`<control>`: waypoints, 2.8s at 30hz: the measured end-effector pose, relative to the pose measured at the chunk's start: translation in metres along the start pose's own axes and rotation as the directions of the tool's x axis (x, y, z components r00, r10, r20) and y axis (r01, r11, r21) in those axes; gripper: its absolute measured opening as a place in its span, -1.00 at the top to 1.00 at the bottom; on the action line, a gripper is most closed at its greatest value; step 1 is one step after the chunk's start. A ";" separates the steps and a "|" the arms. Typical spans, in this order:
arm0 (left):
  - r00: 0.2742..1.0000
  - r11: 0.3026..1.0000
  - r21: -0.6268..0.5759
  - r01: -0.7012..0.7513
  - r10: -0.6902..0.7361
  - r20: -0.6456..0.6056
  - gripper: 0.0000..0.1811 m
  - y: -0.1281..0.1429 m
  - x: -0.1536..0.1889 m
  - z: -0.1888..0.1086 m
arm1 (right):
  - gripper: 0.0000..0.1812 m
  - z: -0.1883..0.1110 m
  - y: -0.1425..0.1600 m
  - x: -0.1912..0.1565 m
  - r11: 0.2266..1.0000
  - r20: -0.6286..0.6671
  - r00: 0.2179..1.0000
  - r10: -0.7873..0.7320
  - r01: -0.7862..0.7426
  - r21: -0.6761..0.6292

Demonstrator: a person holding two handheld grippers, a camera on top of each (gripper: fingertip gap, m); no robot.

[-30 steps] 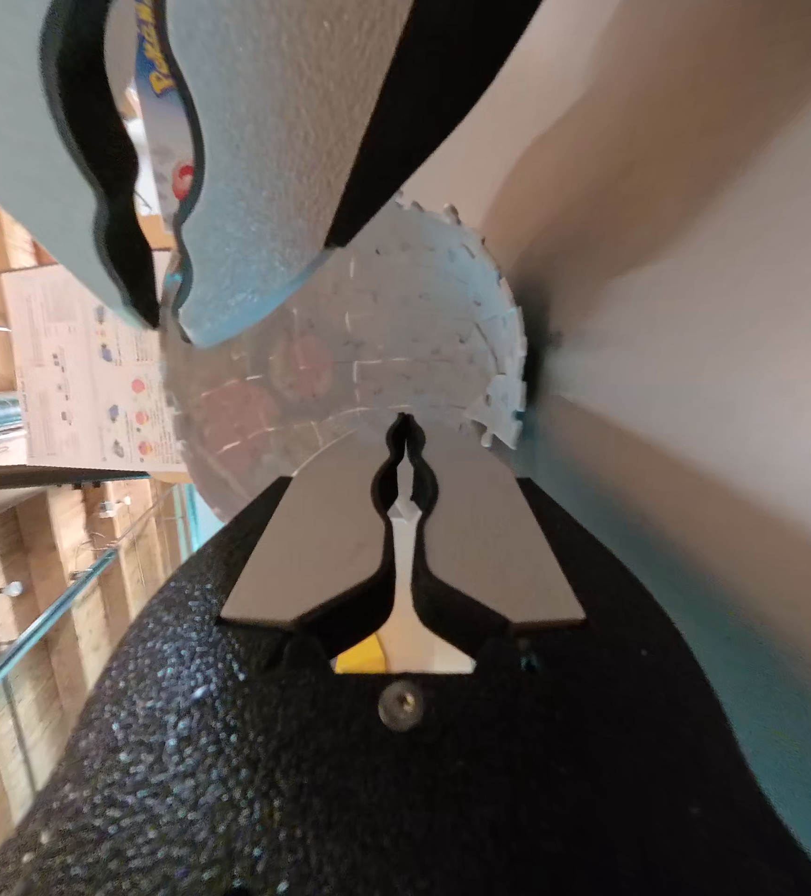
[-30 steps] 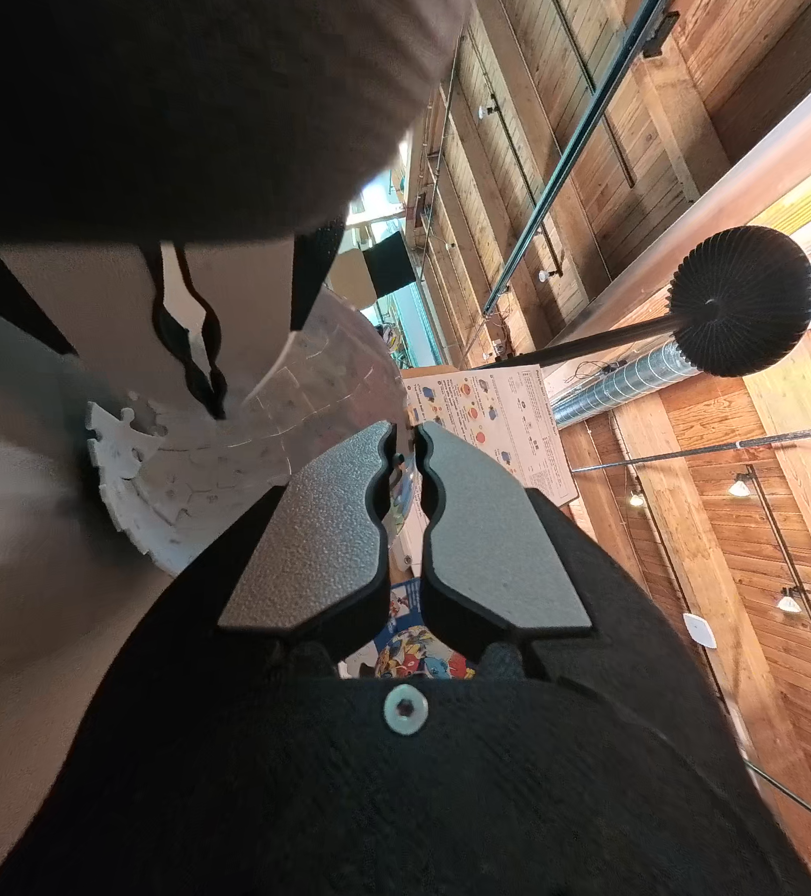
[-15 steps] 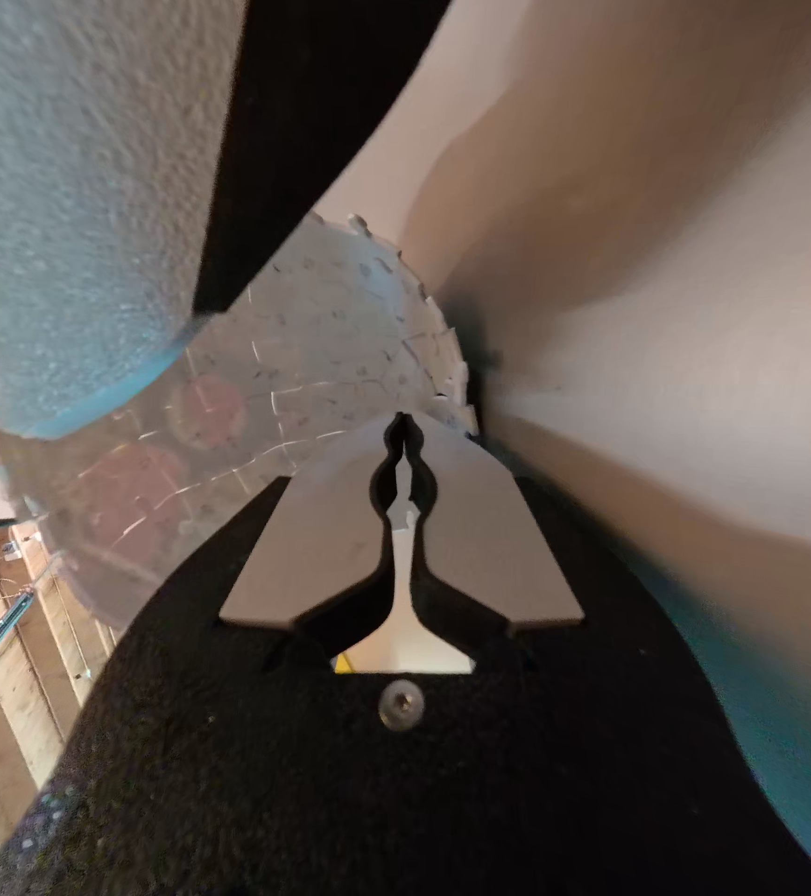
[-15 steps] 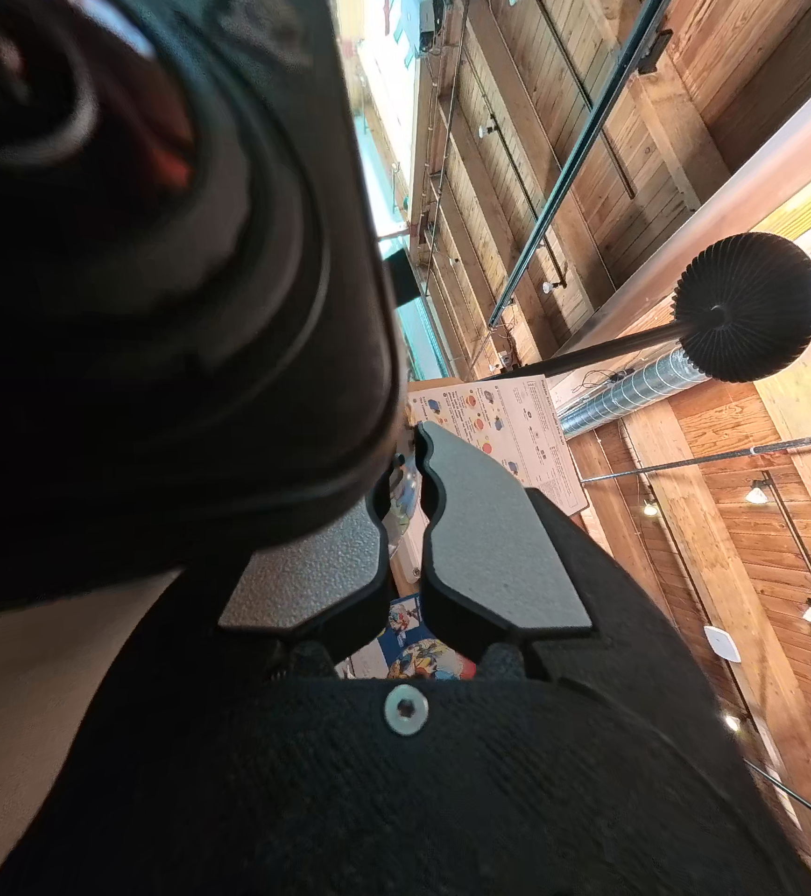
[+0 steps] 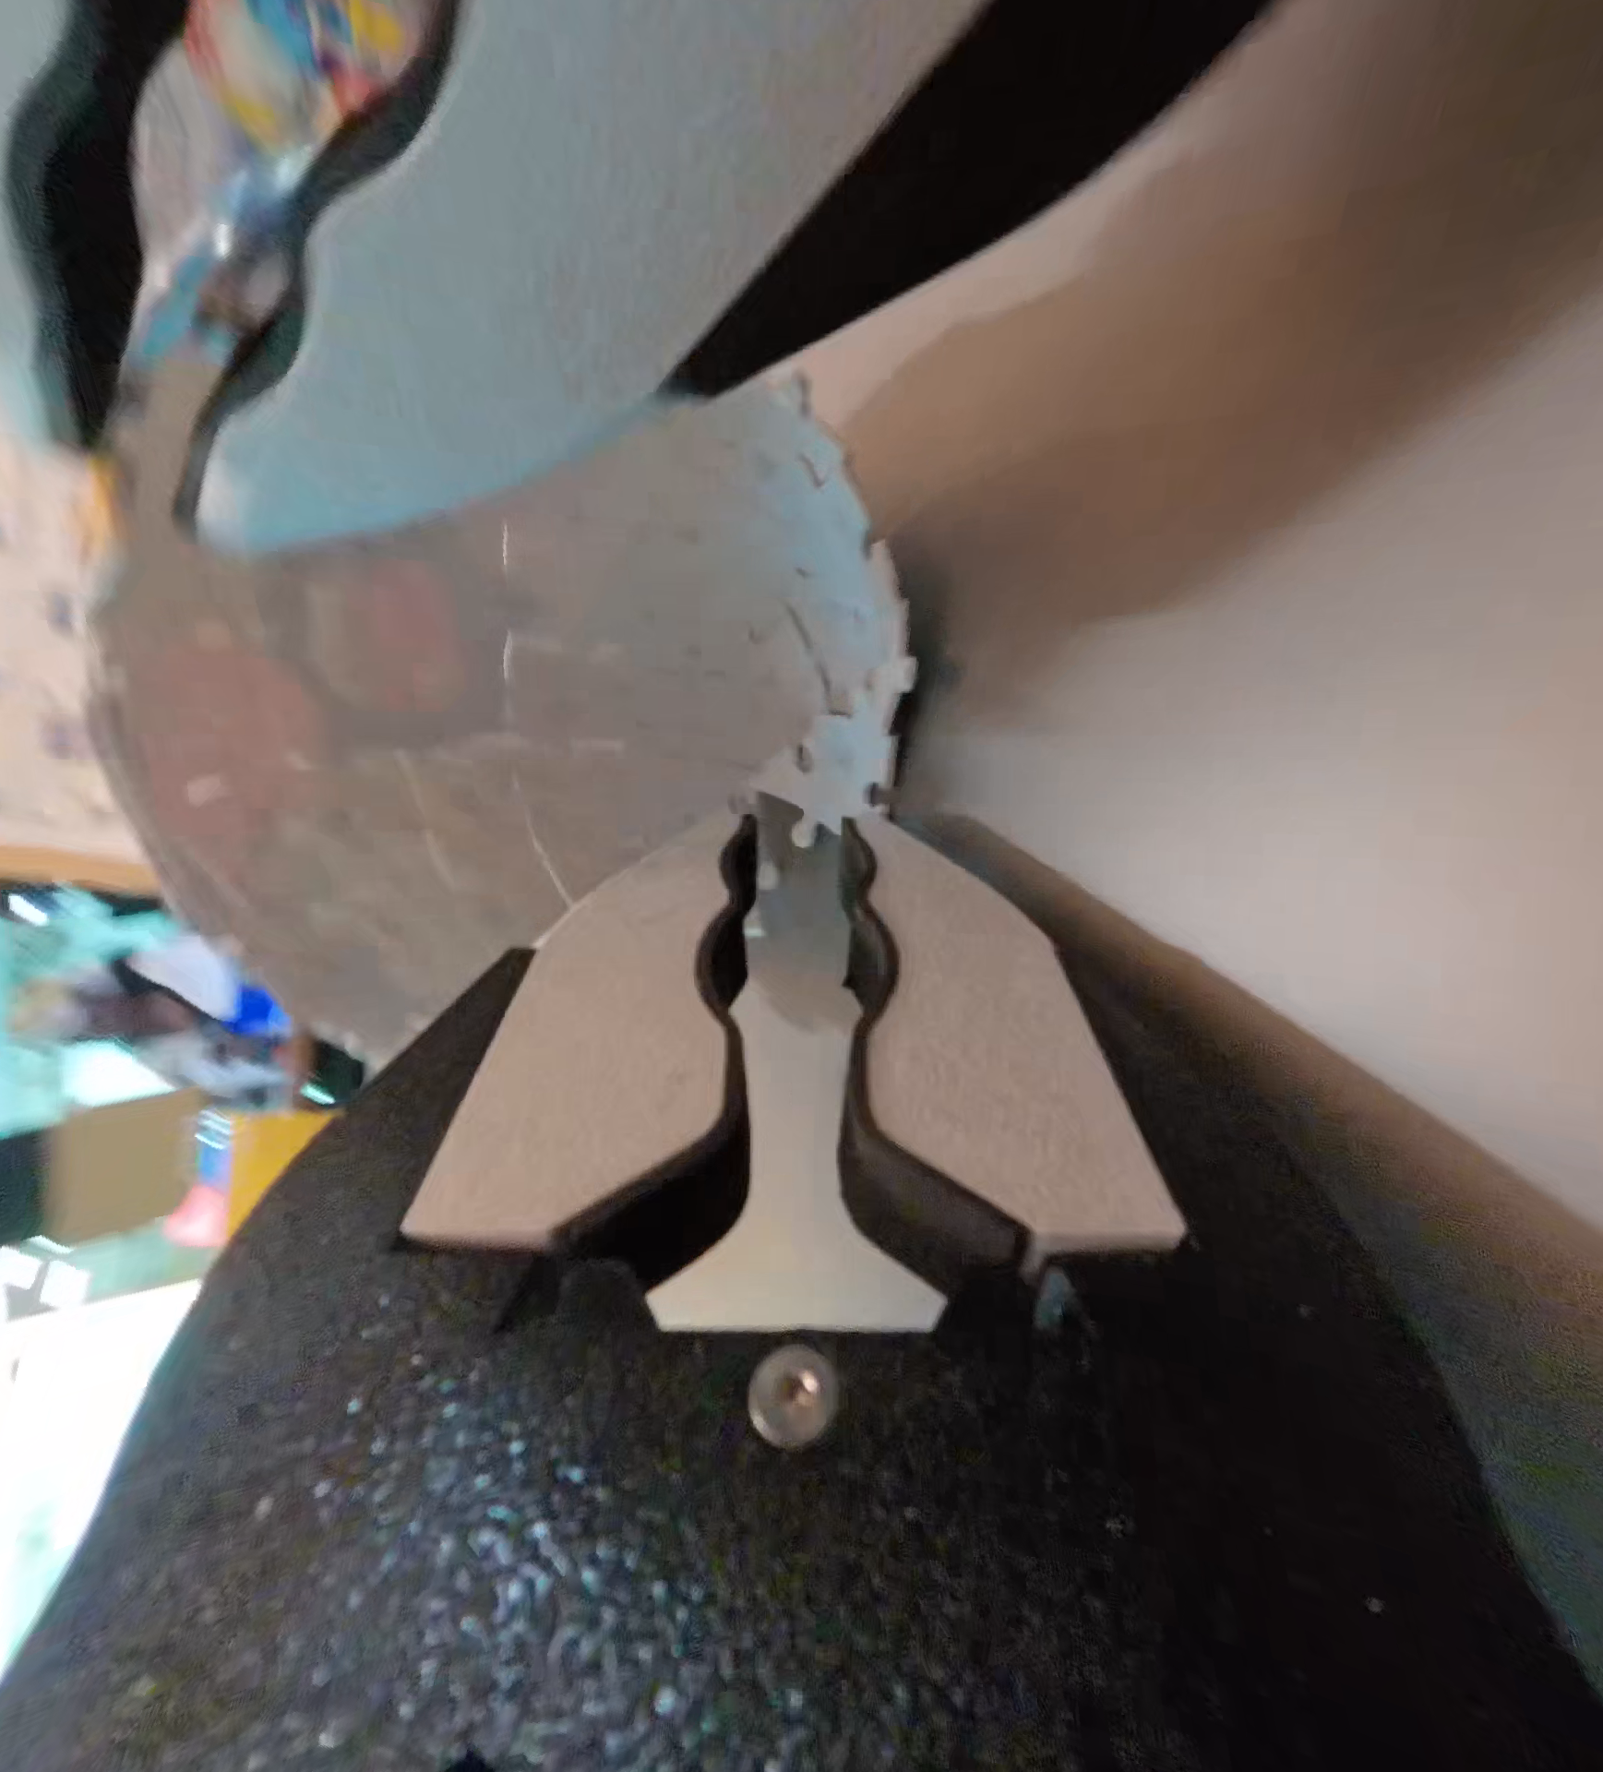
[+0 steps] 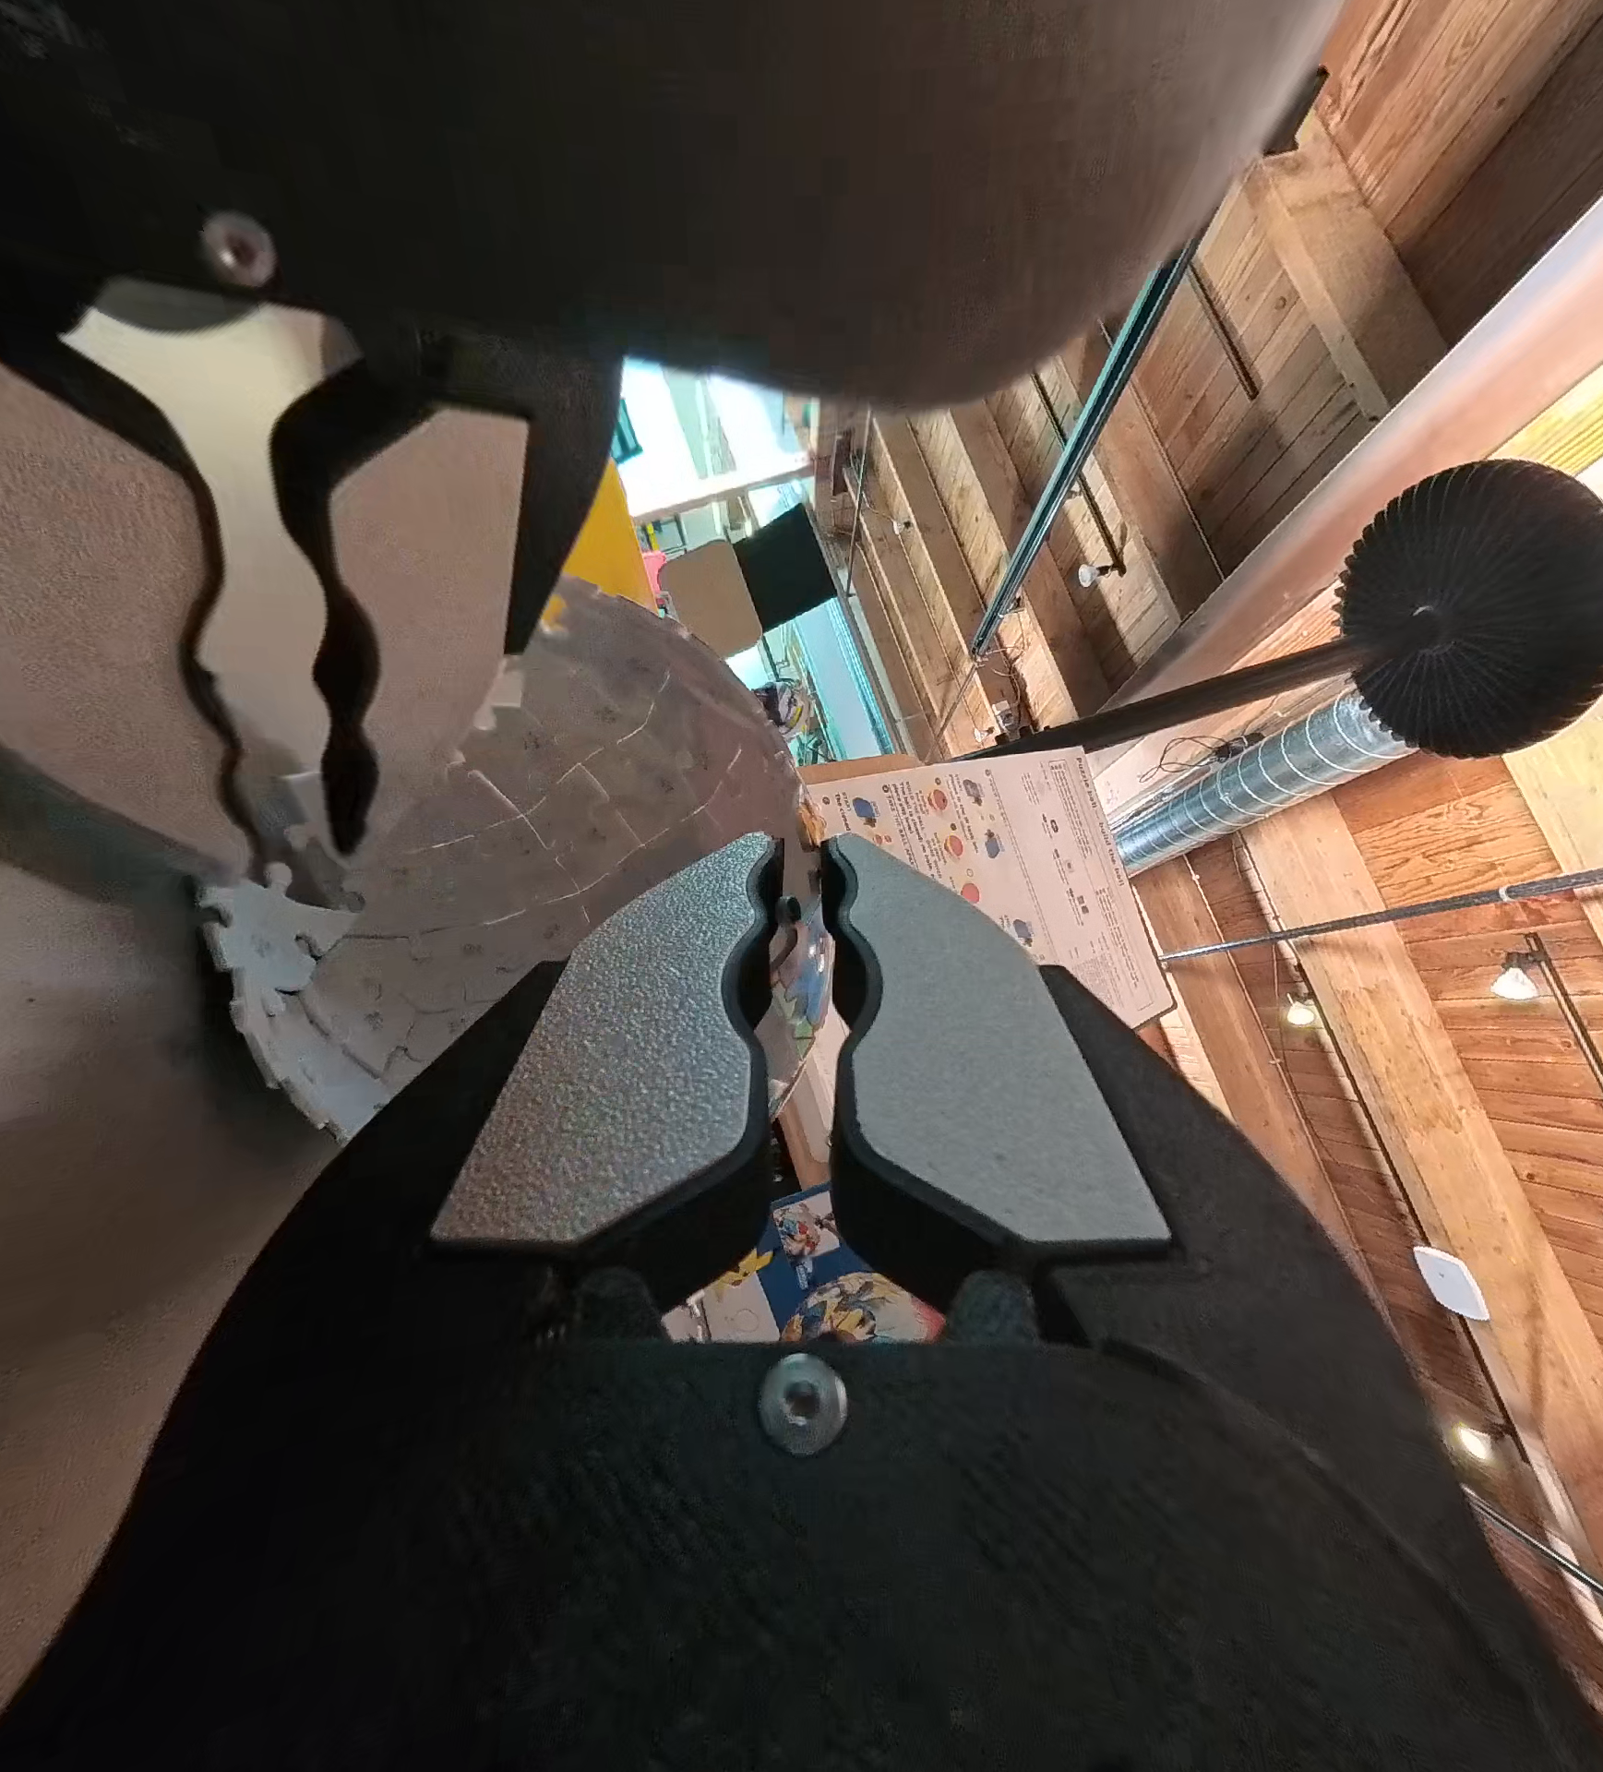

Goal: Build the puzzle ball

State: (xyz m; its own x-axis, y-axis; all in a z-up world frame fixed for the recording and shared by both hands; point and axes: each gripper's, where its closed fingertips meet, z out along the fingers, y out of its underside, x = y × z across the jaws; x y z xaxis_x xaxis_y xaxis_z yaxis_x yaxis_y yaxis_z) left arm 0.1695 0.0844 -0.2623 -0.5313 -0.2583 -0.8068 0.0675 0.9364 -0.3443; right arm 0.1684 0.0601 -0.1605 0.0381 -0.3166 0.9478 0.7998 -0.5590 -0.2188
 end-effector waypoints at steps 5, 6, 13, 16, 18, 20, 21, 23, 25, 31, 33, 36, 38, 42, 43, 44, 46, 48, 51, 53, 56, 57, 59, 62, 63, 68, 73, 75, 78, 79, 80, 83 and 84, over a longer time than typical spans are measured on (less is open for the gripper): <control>0.885 0.894 -0.037 0.447 -0.448 -0.127 0.76 0.000 -0.001 -0.012 | 0.92 0.000 -0.001 0.000 1.000 0.000 1.000 0.006 -0.006 0.003; 0.835 0.849 -0.044 0.526 -0.526 -0.163 0.76 -0.003 0.000 -0.013 | 0.92 0.000 -0.001 0.000 1.000 0.000 1.000 0.007 -0.007 0.004; 0.596 0.653 -0.207 0.729 -0.753 -0.278 0.71 0.001 0.013 -0.005 | 0.92 -0.001 -0.002 0.000 1.000 0.003 1.000 0.016 -0.016 0.007; 0.589 0.644 -0.226 0.731 -0.762 -0.267 0.73 0.002 0.013 -0.001 | 0.92 -0.001 -0.002 0.000 1.000 0.002 1.000 0.019 -0.019 0.007; 0.606 0.649 -0.218 0.728 -0.759 -0.238 0.78 0.003 0.010 0.001 | 0.92 -0.001 -0.002 0.000 1.000 0.002 1.000 0.021 -0.021 0.009; 0.628 0.663 -0.210 0.718 -0.748 -0.216 0.86 0.004 0.008 0.002 | 0.92 -0.001 -0.003 0.000 1.000 0.004 1.000 0.024 -0.024 0.012; 0.640 0.671 -0.205 0.713 -0.741 -0.202 0.88 0.004 0.007 0.002 | 0.92 -0.001 -0.003 0.000 1.000 0.005 1.000 0.023 -0.023 0.013; 0.665 0.688 -0.192 0.700 -0.726 -0.177 0.89 0.004 0.005 0.004 | 0.92 -0.001 -0.003 0.000 1.000 0.006 1.000 0.026 -0.026 0.015; 0.678 0.701 -0.181 0.689 -0.713 -0.181 0.98 0.002 0.005 0.005 | 0.92 -0.001 -0.003 0.000 0.999 0.006 1.000 0.029 -0.029 0.015; 0.661 0.683 -0.246 0.688 -0.729 -0.175 0.85 0.005 0.007 0.004 | 0.92 -0.001 -0.003 0.000 0.999 0.007 0.999 0.034 -0.034 0.013; 0.579 0.614 -0.273 0.741 -0.790 -0.204 0.64 0.002 0.009 -0.002 | 0.92 -0.002 -0.003 0.000 0.999 0.006 0.999 0.033 -0.033 0.013; 0.472 0.529 -0.299 0.794 -0.847 -0.244 0.69 -0.005 0.014 -0.008 | 0.92 -0.001 -0.003 0.000 0.999 0.006 0.999 0.035 -0.035 0.016; 0.478 0.527 -0.318 0.788 -0.850 -0.224 0.71 -0.001 0.016 -0.007 | 0.92 -0.001 -0.004 0.000 0.999 0.007 0.999 0.040 -0.040 0.019; 0.480 0.522 -0.339 0.783 -0.853 -0.206 0.78 0.000 0.018 -0.002 | 0.92 -0.001 -0.003 0.000 0.999 0.008 0.999 0.042 -0.043 0.019; 0.485 0.526 -0.336 0.781 -0.850 -0.204 0.80 0.000 0.018 0.000 | 0.92 -0.001 -0.004 0.000 0.999 0.009 0.999 0.045 -0.045 0.021; 0.488 0.530 -0.336 0.778 -0.848 -0.208 0.82 -0.001 0.018 0.000 | 0.92 -0.001 -0.003 -0.001 0.999 0.009 0.999 0.046 -0.047 0.021; 0.487 0.529 -0.336 0.779 -0.848 -0.208 0.83 -0.003 0.018 0.001 | 0.92 -0.001 -0.003 -0.001 0.999 0.010 0.999 0.046 -0.046 0.021; 0.491 0.532 -0.327 0.781 -0.847 -0.203 0.84 -0.003 0.017 0.003 | 0.92 -0.001 -0.004 -0.001 0.999 0.012 0.999 0.049 -0.049 0.024; 0.507 0.545 -0.318 0.776 -0.838 -0.202 0.83 -0.003 0.017 0.003 | 0.92 0.000 -0.004 -0.002 0.998 0.015 0.998 0.053 -0.053 0.025; 0.533 0.572 -0.305 0.762 -0.821 -0.208 0.83 -0.004 0.016 0.004 | 0.91 0.000 -0.003 -0.002 0.998 0.015 0.998 0.058 -0.059 0.023; 0.566 0.607 -0.271 0.747 -0.795 -0.219 0.81 -0.004 0.015 0.004 | 0.91 0.000 -0.002 -0.002 0.998 0.017 0.998 0.064 -0.064 0.021; 0.566 0.609 -0.258 0.751 -0.793 -0.224 0.81 -0.005 0.014 0.005 | 0.91 0.000 -0.002 -0.002 0.998 0.016 0.998 0.063 -0.063 0.019; 0.558 0.601 -0.222 0.768 -0.797 -0.230 0.81 -0.008 0.008 0.004 | 0.91 0.000 -0.001 -0.002 0.998 0.015 0.998 0.066 -0.066 0.016; 0.594 0.617 -0.164 0.769 -0.786 -0.174 0.83 -0.005 -0.006 0.005 | 0.91 0.000 0.000 -0.002 0.998 0.017 0.998 0.064 -0.064 0.014; 0.627 0.645 -0.138 0.752 -0.764 -0.151 0.84 -0.005 -0.010 0.006 | 0.91 0.000 0.000 -0.002 0.998 0.016 0.998 0.064 -0.064 0.011; 0.925 0.927 -0.050 0.373 -0.375 -0.052 1.00 0.004 -0.013 0.012 | 0.91 0.000 0.007 0.001 0.995 0.004 0.995 0.098 -0.098 -0.014; 0.994 0.992 0.060 0.109 -0.107 -0.027 1.00 -0.005 -0.008 0.014 | 0.91 0.000 0.001 -0.002 0.997 0.016 0.997 0.070 -0.070 0.013; 0.995 0.994 0.043 0.101 -0.100 -0.025 1.00 0.000 -0.013 0.017 | 0.91 0.000 0.001 -0.001 0.997 0.015 0.997 0.076 -0.076 0.010; 0.996 0.995 0.054 0.086 -0.084 -0.031 1.00 -0.005 -0.017 0.020 | 0.91 -0.001 0.001 -0.001 0.996 0.015 0.996 0.086 -0.086 0.014; 0.997 0.996 0.051 0.066 -0.064 -0.035 1.00 -0.006 -0.016 0.022 | 0.91 -0.001 0.001 -0.001 0.996 0.017 0.997 0.082 -0.082 0.016; 0.999 0.999 0.040 0.038 -0.036 -0.036 1.00 -0.006 -0.014 0.024 | 0.91 -0.001 0.000 -0.002 0.997 0.018 0.997 0.081 -0.081 0.019; 0.999 1.000 0.022 -0.020 0.021 -0.028 1.00 -0.007 -0.009 0.029 | 0.91 -0.001 0.000 -0.001 0.996 0.017 0.996 0.084 -0.084 0.020; 0.999 0.999 0.019 -0.026 0.027 -0.019 1.00 -0.008 -0.009 0.030 | 0.91 -0.001 -0.001 -0.001 0.996 0.018 0.996 0.086 -0.087 0.021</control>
State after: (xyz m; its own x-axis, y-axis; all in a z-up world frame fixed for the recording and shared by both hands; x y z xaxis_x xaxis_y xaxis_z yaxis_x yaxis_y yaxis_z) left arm 0.1988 0.0724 -0.2667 -0.5453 -0.2286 -0.8065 0.0974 0.9383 -0.3318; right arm 0.1673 0.0601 -0.1619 0.1176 -0.3498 0.9294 0.8057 -0.5135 -0.2953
